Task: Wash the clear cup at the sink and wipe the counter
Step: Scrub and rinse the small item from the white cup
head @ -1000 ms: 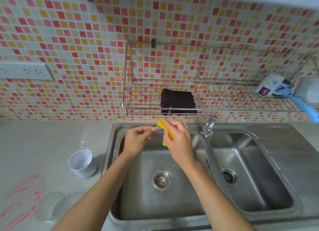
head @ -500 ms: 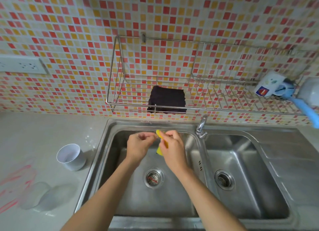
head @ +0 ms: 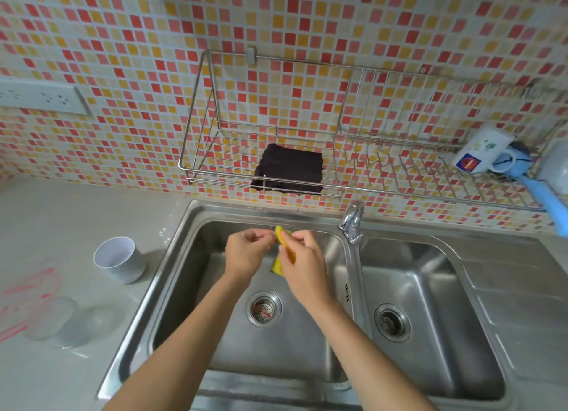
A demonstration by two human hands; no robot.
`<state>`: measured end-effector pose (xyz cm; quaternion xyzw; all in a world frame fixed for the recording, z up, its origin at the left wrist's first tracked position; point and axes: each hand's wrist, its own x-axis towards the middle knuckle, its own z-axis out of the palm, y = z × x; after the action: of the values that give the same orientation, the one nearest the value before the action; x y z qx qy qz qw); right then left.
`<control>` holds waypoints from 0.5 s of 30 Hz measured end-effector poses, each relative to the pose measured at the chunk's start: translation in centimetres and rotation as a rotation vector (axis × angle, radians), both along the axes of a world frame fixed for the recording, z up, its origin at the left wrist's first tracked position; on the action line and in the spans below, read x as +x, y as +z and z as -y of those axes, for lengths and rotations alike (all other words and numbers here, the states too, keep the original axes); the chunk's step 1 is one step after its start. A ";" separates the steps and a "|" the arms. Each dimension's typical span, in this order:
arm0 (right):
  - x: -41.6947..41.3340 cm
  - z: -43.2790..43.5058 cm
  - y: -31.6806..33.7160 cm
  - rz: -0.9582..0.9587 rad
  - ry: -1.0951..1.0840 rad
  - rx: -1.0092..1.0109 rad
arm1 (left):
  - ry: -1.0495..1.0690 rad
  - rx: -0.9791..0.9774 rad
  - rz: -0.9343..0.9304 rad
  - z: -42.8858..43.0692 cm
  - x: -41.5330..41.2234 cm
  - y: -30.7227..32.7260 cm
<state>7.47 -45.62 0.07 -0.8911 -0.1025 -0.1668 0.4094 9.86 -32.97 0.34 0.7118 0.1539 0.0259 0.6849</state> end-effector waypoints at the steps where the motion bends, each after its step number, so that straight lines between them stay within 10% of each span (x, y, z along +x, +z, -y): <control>1: -0.1 0.0 -0.1 0.019 0.026 -0.003 | 0.005 -0.023 -0.008 0.0 0.0 0.0; 15: 1.5 0.0 0.3 0.215 0.020 -0.430 | -0.186 -0.028 -0.079 -2.5 -0.1 0.6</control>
<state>8.95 -45.59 0.37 -0.9339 -0.1873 -0.2309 0.1986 9.77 -30.51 0.92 0.7138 0.1140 -0.0681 0.6877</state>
